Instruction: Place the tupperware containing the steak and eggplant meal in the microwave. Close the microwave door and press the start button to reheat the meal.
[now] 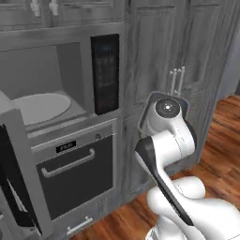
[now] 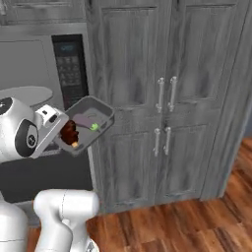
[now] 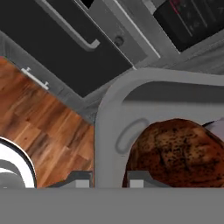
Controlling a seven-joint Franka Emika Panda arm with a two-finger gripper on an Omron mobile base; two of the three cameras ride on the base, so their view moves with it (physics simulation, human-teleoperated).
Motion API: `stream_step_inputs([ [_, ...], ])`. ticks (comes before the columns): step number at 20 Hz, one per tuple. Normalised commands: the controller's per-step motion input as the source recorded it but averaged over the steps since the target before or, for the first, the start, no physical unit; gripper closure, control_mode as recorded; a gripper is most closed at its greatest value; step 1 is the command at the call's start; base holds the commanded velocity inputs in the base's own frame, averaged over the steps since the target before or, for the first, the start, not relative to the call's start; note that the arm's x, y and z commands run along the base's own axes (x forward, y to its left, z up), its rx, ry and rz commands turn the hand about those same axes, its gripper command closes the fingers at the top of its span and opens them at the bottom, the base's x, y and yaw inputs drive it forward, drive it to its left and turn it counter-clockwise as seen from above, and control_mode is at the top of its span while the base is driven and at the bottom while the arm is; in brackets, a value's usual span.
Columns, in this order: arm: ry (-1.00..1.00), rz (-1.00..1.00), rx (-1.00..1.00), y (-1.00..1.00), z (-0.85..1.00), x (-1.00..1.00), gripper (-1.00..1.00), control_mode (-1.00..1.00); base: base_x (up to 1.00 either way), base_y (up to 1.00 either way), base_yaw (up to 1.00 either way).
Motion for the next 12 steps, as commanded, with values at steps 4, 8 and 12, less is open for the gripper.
stream_step_inputs([
  [4, 0.00, 0.00, 0.00, 0.00, 0.00, 0.00, 1.00, 1.00, 0.63, 0.00, 0.83],
  [8, 0.00, 0.00, 0.00, 0.00, 0.00, 0.00, 1.00, 1.00, 0.28, 0.00, 0.81],
  [12, 0.00, 0.00, 0.00, 0.00, 0.00, 0.00, 1.00, 1.00, 0.00, -0.01, 0.74],
])
